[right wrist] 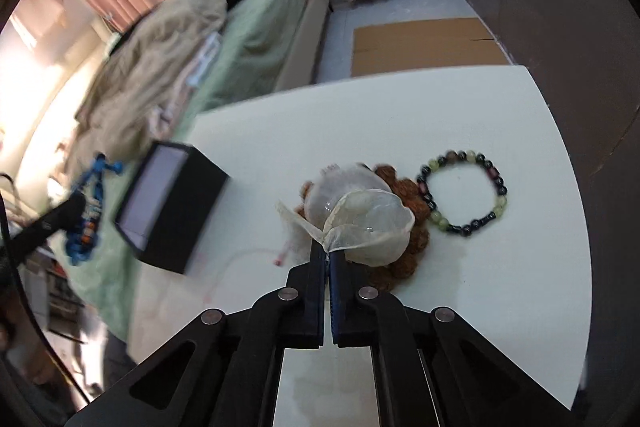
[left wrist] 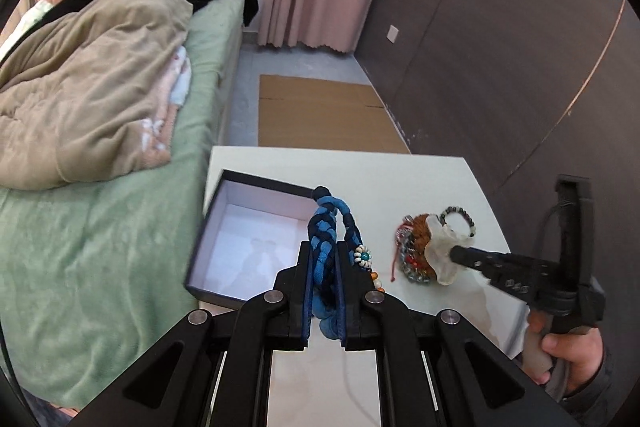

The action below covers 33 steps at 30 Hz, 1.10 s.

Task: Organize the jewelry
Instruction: 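Carry the blue bracelet into the black box with left tool while right tool grasps the white pouch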

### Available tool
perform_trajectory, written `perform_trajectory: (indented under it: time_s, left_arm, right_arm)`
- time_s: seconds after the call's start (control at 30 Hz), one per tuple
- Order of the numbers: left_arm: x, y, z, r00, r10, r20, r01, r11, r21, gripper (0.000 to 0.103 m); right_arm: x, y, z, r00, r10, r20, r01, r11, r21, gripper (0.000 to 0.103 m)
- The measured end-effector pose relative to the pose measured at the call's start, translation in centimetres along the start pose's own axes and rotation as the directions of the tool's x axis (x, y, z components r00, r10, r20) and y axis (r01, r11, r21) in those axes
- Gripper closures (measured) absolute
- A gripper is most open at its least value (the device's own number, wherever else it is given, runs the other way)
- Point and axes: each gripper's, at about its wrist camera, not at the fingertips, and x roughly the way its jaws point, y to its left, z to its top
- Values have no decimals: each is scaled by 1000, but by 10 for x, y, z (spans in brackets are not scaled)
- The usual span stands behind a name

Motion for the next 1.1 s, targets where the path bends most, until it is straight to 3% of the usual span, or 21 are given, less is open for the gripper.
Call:
perform_trajectory:
  time_s: [0.4,0.87,1.03,1.07,1.1]
  left_arm:
    - [-16,33,16,999,-24,44,25,999,-20,94]
    - [-16,53,27,1000,-12,20,12,1000,11,93]
    - [8,49,32,999,-21,-35,22,999,28,86]
    - [11,52,32,999,-15,-39,16,1000,21,78]
    - [13,56,32,999,-19,-38,19,1000,6,63]
  right_arm:
    - [-50,40,30,988,95,125,-88,994,-57,100]
    - [-20,107,51,948,299,108,-280,946,-162,100]
    - [-18,107,45,936,331,121,-308,935,-178,100]
    - [-15,105,45,936,332,114,-311,935,-169,100]
    - [-11,104,46,936,336,109,-317,935,-162,100]
